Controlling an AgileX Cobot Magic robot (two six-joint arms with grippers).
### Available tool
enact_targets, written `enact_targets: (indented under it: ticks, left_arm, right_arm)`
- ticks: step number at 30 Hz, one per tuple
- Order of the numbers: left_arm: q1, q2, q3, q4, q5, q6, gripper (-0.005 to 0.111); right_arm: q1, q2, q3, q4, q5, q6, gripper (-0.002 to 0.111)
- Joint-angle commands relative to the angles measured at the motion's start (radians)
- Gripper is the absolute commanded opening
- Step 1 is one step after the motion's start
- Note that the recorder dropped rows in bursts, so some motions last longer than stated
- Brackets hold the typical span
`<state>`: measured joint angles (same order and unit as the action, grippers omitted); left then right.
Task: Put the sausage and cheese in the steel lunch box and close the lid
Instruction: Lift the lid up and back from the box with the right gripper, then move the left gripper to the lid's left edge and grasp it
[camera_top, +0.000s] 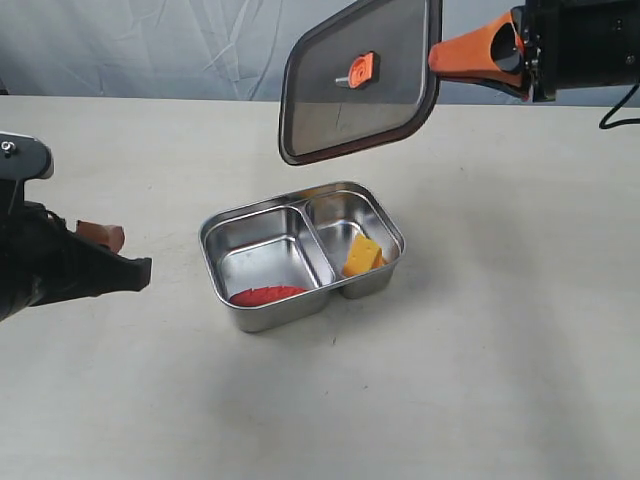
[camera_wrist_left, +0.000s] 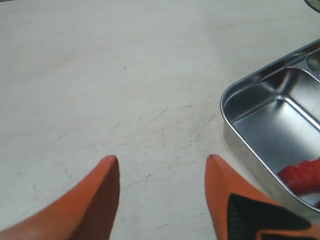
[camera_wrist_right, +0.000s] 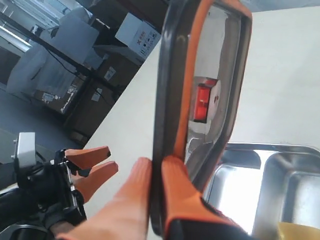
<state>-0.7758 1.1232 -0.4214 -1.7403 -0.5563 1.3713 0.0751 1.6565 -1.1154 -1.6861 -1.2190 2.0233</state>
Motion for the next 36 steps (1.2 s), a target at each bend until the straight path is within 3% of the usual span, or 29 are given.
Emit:
enact_targets:
  ticks: [1, 7, 8, 9, 11, 13, 19, 23, 25, 30, 33, 36]
  left_arm:
    - [0.004, -0.007, 0.003, 0.005, -0.012, -0.087, 0.05]
    - [0.004, -0.007, 0.003, 0.064, -0.004, -0.219, 0.05]
    - [0.004, -0.007, 0.003, 0.096, 0.001, -0.299, 0.05]
    - [0.004, -0.005, 0.003, 0.214, 0.016, -0.49, 0.05]
    - [0.004, 0.009, 0.003, 0.388, 0.05, -0.694, 0.05]
    - [0.004, 0.027, 0.003, 0.503, 0.087, -0.796, 0.05]
    - [0.004, 0.12, 0.003, 0.708, 0.118, -0.813, 0.05]
    - [-0.007, 0.134, 0.001, 1.266, 0.114, -0.875, 0.052]
    - [-0.014, 0.134, 0.001, 1.408, 0.107, -0.875, 0.052]
    - [-0.014, 0.134, 0.001, 1.481, 0.13, -0.852, 0.052]
    - [-0.014, 0.134, 0.001, 1.7, 0.142, -0.85, 0.052]
    - [-0.014, 0.134, 0.001, 1.808, 0.107, -0.837, 0.052]
  right_arm:
    - [-0.002, -0.019, -0.007, -0.008, -0.002, 0.063, -0.001]
    - [-0.002, -0.03, 0.037, -0.052, -0.002, 0.084, -0.001]
    - [-0.002, -0.032, 0.051, -0.039, -0.002, 0.084, -0.001]
    - [0.006, -0.036, 0.09, -0.004, -0.002, 0.084, -0.001]
    - [0.027, -0.036, 0.128, 0.037, -0.002, 0.078, -0.001]
    - [0.042, -0.036, 0.148, 0.084, -0.002, 0.078, -0.001]
    - [0.044, -0.073, 0.154, 0.16, -0.002, 0.081, -0.001]
    - [0.065, -0.119, 0.154, 0.268, -0.002, 0.081, -0.001]
    - [0.084, -0.117, 0.154, 0.252, -0.002, 0.081, -0.001]
    - [0.076, -0.117, 0.207, 0.251, -0.002, 0.081, -0.001]
    - [0.076, -0.117, 0.237, 0.253, -0.002, 0.081, -0.001]
    - [0.076, -0.117, 0.244, 0.257, -0.002, 0.081, -0.001]
